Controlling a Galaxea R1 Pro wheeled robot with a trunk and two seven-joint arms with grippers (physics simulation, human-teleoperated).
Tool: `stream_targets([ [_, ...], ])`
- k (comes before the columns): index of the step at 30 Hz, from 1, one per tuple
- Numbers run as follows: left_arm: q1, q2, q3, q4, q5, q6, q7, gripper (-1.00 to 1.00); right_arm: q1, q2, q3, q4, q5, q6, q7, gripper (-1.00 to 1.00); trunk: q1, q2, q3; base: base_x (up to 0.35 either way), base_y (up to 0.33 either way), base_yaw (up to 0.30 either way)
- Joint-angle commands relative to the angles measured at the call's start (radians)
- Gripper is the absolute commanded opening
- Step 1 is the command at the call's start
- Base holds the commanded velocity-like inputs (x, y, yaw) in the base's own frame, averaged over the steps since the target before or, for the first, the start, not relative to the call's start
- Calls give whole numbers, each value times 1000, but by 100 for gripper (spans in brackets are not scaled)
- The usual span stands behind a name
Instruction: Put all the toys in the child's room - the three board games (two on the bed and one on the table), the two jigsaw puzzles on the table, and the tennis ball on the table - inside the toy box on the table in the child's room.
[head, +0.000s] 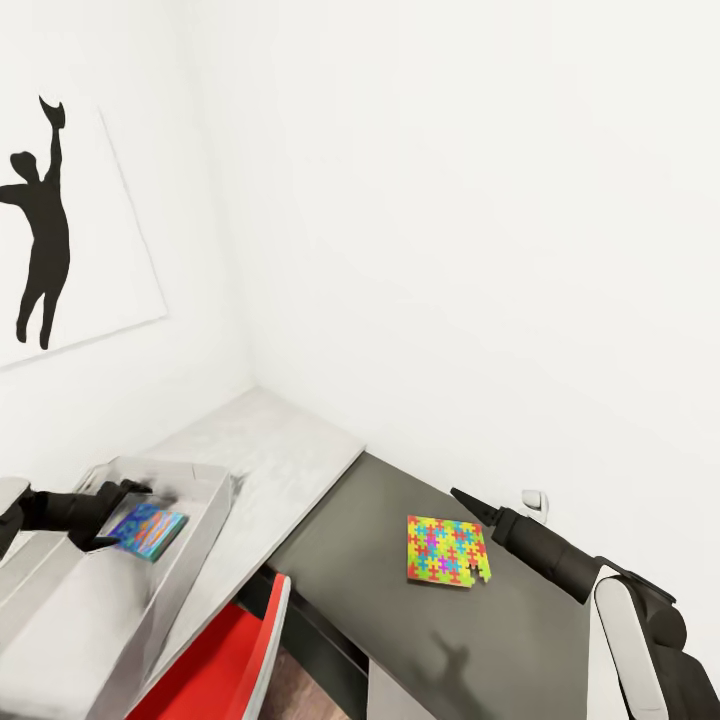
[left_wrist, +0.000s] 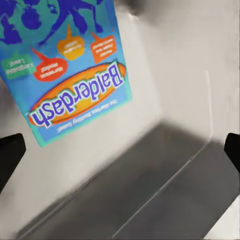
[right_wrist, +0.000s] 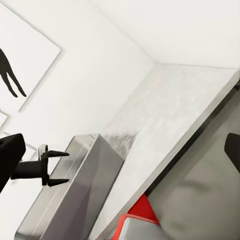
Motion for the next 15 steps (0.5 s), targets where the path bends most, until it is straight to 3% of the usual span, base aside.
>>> stream_targets([
  [1, 0, 7, 4, -1, 9, 4, -5, 100, -1, 0, -1, 0, -2, 5, 4, 100, 0, -1, -1, 0, 0, -101],
  [8, 9, 113, -23, -4, 5, 4, -300, 100, -1, 0, 0, 0, -2, 4, 20, 100, 0, -1, 8, 0, 0, -150],
  [10, 16, 153, -73, -8, 3, 4, -435, 100, -1, 0, 0, 0, -2, 4, 21, 100, 0, -1, 11, 0, 0, -166],
  [12, 23, 173, -114, -9, 1, 4, -512, 100, -1, 0, 0, 0, -2, 4, 21, 100, 0, -1, 14, 0, 0, -168],
  [13, 29, 193, -162, -11, -2, 4, -596, 100, -1, 0, 0, 0, -2, 4, 21, 100, 0, -1, 15, 0, 0, -168],
  [15, 37, 214, -214, -12, -5, 4, -691, 100, -1, 0, 0, -1, -2, 4, 21, 100, 0, -1, 18, 0, 0, -169],
])
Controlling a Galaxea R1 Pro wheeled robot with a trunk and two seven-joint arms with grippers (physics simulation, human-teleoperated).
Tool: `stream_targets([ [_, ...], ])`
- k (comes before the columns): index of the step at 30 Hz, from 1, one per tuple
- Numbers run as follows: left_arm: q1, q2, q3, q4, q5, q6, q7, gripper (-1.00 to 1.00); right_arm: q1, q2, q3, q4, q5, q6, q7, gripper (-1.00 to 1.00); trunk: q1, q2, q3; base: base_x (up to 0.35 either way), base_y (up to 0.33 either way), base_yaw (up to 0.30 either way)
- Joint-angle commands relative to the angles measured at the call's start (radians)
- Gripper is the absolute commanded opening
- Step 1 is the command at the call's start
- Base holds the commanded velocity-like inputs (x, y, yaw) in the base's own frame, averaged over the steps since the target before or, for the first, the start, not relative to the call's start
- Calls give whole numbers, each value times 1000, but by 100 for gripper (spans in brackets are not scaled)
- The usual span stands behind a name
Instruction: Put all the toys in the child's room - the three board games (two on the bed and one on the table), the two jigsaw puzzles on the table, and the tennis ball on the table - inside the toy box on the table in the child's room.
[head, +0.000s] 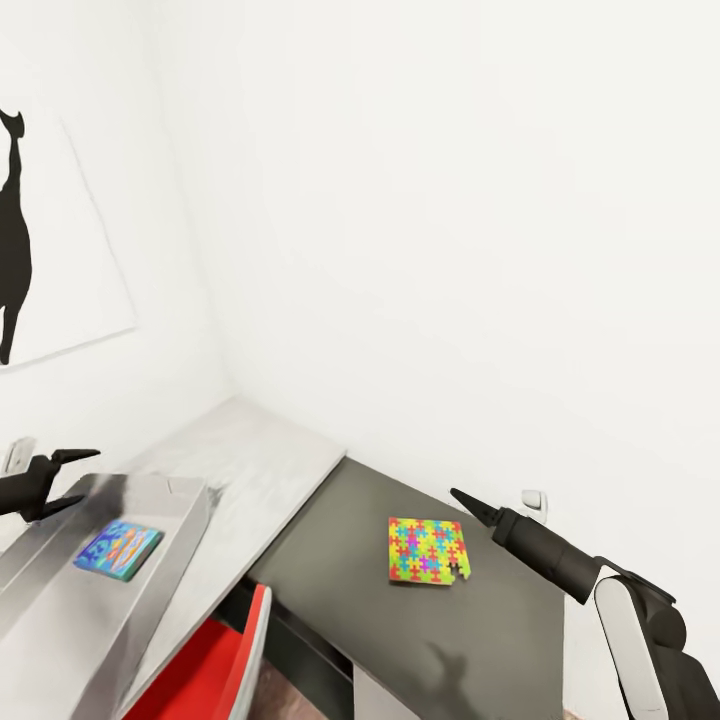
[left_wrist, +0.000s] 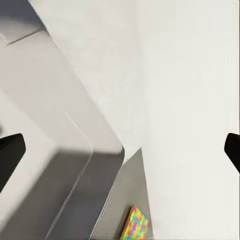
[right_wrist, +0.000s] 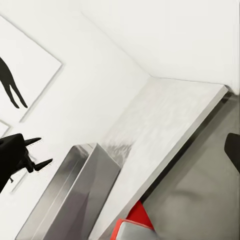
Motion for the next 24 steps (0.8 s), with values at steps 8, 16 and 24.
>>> stream_targets([
  [8, 76, 119, -243, -65, -28, 1, -560, 100, -1, 1, 6, -2, -2, 6, 2, 100, 0, -1, 9, 0, 0, -169],
  [16, 230, 162, -305, -217, -32, -152, -897, 100, -1, 3, 13, -3, -2, 6, 2, 100, 0, -1, 21, -69, 111, -101],
  [24, 332, 165, -310, -334, -33, -239, -1036, 100, -1, 4, 15, -4, -2, 6, 2, 100, 0, -1, 34, -25, 56, -13],
])
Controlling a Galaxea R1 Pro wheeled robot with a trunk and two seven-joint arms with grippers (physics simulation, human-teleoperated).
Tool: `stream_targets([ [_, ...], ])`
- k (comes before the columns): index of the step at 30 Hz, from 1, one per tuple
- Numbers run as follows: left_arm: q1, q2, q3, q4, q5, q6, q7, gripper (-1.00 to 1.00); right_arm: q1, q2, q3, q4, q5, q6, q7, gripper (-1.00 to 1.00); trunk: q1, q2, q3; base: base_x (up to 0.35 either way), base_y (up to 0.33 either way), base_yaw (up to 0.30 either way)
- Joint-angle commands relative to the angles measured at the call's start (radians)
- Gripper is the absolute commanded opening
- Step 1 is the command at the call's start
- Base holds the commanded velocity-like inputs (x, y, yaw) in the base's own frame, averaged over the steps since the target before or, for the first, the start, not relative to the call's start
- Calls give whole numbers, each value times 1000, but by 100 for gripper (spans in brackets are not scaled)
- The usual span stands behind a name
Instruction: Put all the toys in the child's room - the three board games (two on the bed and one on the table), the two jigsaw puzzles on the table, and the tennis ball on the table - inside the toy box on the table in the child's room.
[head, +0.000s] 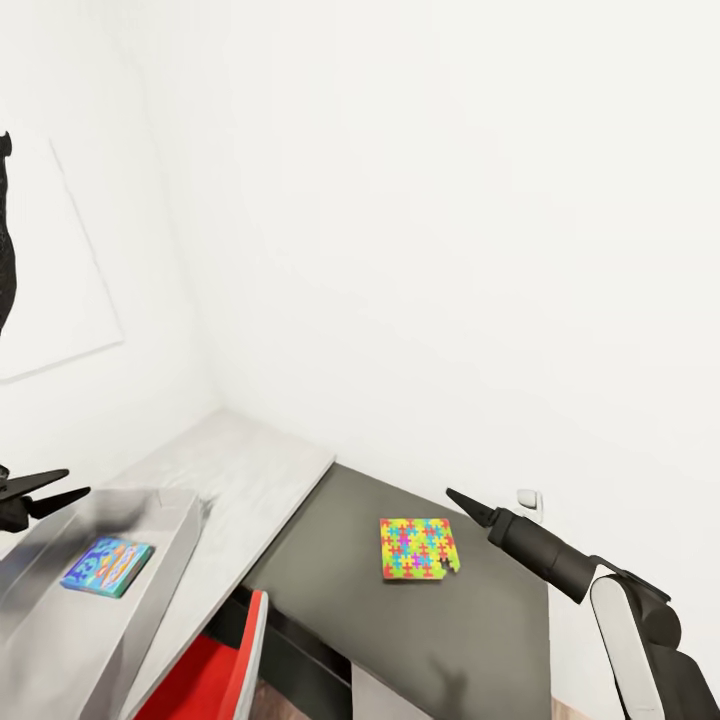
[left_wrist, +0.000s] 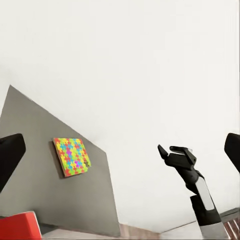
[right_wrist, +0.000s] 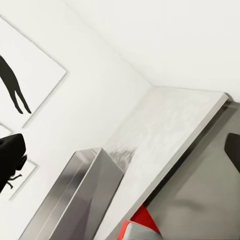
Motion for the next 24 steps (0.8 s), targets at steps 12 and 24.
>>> stream_targets([
  [12, 100, -9, -7, -21, 6, -21, -73, 100, -1, 1, 0, 0, -2, 7, 3, 100, 1, -2, 17, -2, 4, -20],
  [24, 160, 1, -7, -20, 5, -22, -73, 100, -1, 7, 58, 0, 9, 4, 0, 100, 1, -2, 28, -69, 0, -51],
])
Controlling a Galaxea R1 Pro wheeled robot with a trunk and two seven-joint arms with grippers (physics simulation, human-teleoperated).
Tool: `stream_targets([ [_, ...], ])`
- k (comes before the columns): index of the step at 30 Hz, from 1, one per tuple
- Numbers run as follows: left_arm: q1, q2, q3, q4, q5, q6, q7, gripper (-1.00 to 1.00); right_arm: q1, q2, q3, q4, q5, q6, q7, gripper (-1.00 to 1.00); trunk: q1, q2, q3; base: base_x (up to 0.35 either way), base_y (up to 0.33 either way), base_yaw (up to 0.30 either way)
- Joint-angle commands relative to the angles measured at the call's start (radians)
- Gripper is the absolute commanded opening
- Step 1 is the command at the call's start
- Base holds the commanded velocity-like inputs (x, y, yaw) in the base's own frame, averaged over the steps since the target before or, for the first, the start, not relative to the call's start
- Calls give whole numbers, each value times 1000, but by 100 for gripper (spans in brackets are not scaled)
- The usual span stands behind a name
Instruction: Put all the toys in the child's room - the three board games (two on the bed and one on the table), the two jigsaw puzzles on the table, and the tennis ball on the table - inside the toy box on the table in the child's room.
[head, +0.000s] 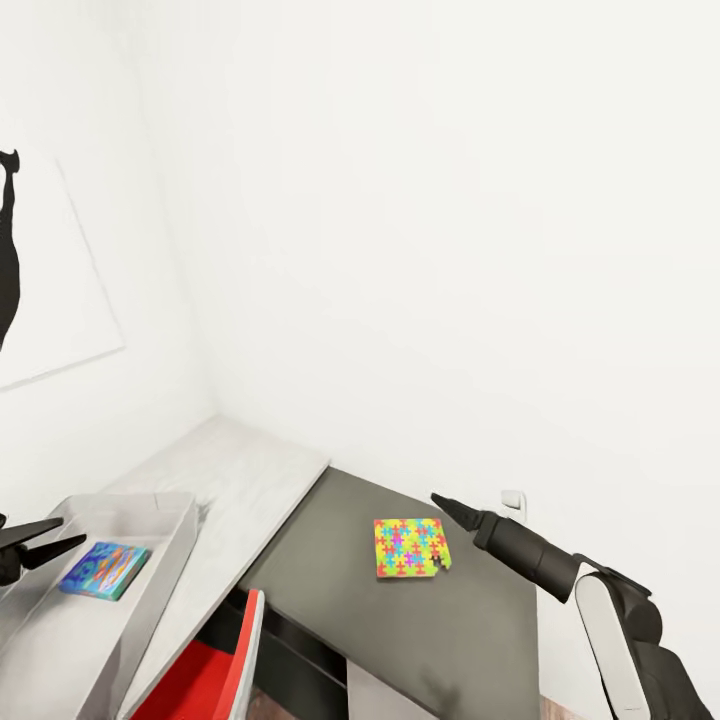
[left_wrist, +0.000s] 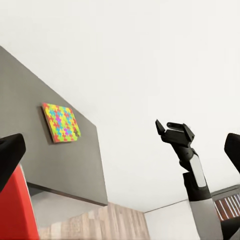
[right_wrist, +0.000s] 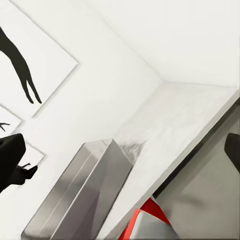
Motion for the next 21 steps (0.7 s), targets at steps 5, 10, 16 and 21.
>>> stream_targets([
  [5, 0, 3, -6, 2, 5, 10, -5, 100, -1, 3, 17, 1, 2, 5, -6, 100, 0, -2, -2, -7, 0, -2],
  [10, 0, 3, -6, 2, 4, 10, -5, 100, -1, 5, 21, 1, 3, 4, -7, 100, 0, -2, -2, -1, 0, -4],
  [16, 0, 3, -5, 2, 4, 10, -5, 100, -1, 7, 23, 1, 3, 4, -7, 100, 0, -2, 3, 0, 0, -127],
  [21, 0, 3, -5, 2, 4, 10, -5, 100, -1, 6, 23, 1, 3, 4, -7, 100, 0, -2, 9, -22, 0, -188],
])
